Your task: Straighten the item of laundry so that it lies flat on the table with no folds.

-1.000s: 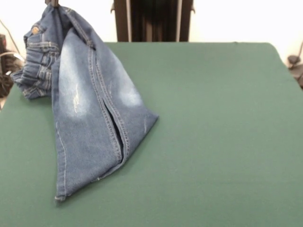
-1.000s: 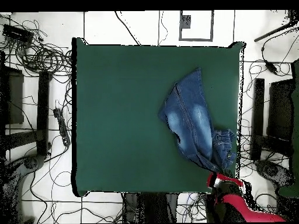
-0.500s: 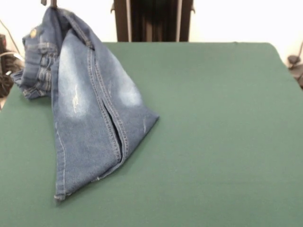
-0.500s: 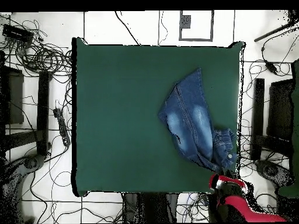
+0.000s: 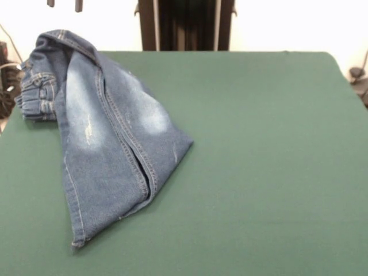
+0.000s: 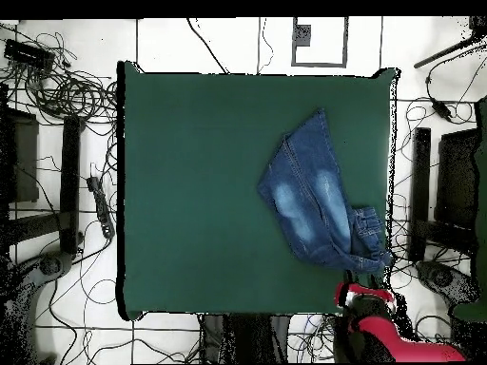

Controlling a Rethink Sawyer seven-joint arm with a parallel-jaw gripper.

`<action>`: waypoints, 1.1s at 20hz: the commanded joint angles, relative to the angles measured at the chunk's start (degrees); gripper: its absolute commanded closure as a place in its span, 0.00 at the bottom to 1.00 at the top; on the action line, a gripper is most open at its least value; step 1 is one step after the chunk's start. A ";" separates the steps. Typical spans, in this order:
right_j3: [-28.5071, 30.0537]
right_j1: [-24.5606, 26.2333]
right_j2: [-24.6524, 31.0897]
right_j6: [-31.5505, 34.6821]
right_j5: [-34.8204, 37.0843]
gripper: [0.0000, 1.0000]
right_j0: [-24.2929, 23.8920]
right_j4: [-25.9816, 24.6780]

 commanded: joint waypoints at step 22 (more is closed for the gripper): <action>-17.76 8.06 13.93 -7.91 26.33 0.00 12.02 15.95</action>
